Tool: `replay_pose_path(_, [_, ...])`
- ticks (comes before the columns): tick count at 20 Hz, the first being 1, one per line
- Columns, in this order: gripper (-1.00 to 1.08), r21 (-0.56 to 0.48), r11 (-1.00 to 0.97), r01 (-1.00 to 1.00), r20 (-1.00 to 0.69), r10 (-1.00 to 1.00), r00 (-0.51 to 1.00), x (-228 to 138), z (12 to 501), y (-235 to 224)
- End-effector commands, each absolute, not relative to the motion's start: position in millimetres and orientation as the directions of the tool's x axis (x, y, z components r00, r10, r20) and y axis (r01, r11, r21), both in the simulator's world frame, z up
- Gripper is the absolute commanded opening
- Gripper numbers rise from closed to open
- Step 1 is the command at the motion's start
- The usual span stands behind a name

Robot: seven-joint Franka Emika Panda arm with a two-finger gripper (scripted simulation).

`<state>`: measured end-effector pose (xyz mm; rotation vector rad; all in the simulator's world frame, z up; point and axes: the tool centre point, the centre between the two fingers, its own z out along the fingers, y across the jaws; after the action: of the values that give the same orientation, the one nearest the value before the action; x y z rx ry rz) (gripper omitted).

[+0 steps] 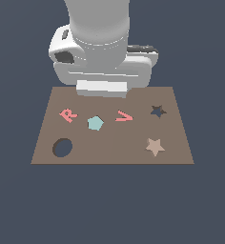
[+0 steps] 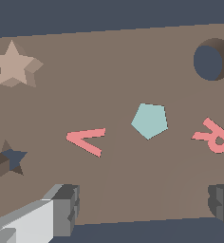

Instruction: Insert a designated object into the corresponding slot on a board.

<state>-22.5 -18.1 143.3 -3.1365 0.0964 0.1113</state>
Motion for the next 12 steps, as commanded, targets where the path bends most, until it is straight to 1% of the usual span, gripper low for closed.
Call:
replay_pose_path(1, [1.0,0.001,-0.998,-0.061,-0.071,-0.061,0.996,-23,143,-18])
replay_pose_path(7, [1.0,-0.001,-1.0,-0.03,-0.069,-0.03,0.997,-16,140,-15])
replay_pose_path(12, [1.0,-0.004,-0.999,0.047,-0.063,0.047,0.997,-2,131,-8])
